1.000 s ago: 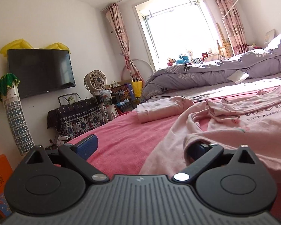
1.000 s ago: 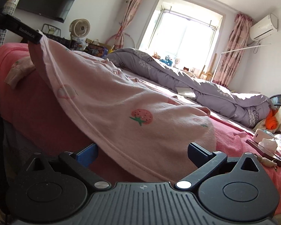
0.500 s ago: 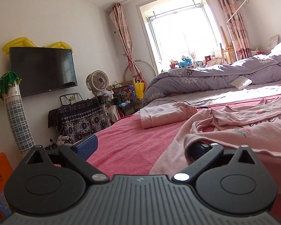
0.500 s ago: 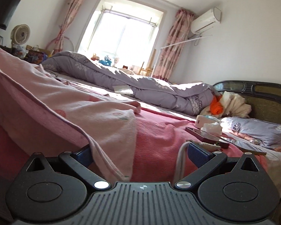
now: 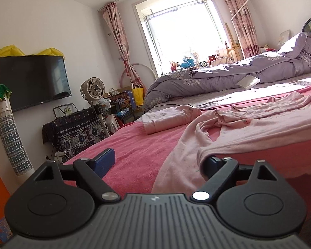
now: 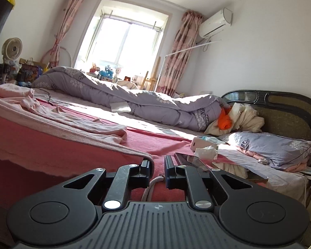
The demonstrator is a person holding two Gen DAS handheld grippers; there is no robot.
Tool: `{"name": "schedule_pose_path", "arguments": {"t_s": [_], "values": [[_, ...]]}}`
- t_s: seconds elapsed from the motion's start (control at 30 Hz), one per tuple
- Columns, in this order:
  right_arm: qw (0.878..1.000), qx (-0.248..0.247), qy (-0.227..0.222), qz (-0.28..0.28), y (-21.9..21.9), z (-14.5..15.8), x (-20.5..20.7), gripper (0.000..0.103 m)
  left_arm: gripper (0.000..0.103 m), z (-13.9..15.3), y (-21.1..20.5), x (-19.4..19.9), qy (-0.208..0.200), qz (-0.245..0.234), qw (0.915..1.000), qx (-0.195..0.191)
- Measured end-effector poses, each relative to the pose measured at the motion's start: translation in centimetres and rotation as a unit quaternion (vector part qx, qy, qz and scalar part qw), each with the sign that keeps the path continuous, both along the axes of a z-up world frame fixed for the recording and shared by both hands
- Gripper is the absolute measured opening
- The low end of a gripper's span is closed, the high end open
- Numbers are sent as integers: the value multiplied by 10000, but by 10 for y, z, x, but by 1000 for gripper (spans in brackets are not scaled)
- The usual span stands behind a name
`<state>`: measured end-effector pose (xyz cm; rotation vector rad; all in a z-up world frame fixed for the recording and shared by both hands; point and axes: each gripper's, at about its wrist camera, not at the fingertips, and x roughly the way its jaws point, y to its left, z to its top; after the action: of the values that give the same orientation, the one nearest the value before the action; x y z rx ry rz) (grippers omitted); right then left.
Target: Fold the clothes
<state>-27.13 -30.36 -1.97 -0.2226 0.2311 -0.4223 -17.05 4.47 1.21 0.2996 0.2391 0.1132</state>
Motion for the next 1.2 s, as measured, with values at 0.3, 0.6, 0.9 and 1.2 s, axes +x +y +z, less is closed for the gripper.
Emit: {"name": "schedule_pose_path", "arguments": {"t_s": [0.3, 0.6, 0.9, 1.2], "values": [[9919, 43, 1268, 37, -4, -52, 8, 17, 89, -53, -7, 4, 1051, -97, 9937, 366], [9820, 46, 1805, 551, -16, -56, -6, 64, 95, -99, -29, -6, 1860, -603, 9595, 2028], [9816, 1004, 96, 1622, -22, 9, 31, 71, 96, 3, 4, 5, 851, -707, 9937, 187], [9697, 1598, 983, 1563, 30, -6, 228, 58, 98, -12, -106, 115, 759, -1246, 9889, -265]]}}
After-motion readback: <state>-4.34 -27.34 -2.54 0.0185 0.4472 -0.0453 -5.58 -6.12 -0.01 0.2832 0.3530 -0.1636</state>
